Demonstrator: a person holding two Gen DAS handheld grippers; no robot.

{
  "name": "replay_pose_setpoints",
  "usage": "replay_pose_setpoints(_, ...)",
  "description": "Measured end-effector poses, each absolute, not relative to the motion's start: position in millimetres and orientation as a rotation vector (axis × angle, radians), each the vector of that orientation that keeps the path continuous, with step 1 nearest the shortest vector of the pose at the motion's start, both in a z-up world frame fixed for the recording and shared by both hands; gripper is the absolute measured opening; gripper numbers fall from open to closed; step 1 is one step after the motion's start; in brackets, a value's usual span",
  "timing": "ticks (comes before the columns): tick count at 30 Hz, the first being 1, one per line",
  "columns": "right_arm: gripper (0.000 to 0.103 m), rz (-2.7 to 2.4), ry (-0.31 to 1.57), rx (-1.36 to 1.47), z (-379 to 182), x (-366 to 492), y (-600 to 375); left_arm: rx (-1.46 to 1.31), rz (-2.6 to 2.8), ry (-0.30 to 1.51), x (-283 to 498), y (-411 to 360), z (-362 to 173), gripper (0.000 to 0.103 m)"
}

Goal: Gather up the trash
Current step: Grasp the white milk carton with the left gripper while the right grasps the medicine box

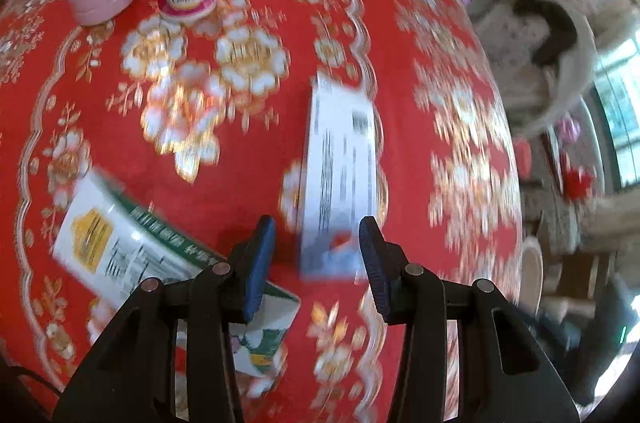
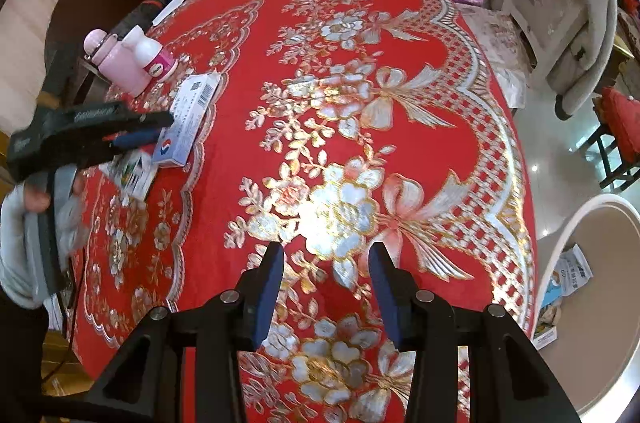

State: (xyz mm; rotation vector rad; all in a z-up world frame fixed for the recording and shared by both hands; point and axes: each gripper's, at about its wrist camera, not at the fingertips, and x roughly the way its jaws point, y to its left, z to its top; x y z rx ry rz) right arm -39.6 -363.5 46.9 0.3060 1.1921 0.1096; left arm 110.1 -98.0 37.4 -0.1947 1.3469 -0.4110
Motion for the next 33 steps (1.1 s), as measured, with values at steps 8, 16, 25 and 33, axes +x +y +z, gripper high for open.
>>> replay_pose_setpoints(8,0.057,0.199,1.185,0.293,46.4,4.4,-313.8,-0.222,-0.411,1.357,63.3,-41.1,55.2,0.042)
replay_pose_setpoints(16,0.065,0.263,1.161,0.217,45.9,81.1,-233.4,-0.215,-0.335,1.19,42.1,-4.4,90.5,0.057)
replay_pose_setpoints(25,0.054,0.277,1.161,0.067,28.4,111.7,-203.6,-0.017,-0.387,1.232,58.1,3.8,68.0,0.057)
replay_pose_setpoints(33,0.053,0.26,1.213,0.126,27.6,83.8,-256.6,0.142,-0.524,1.303,60.3,-16.2,43.3,0.057)
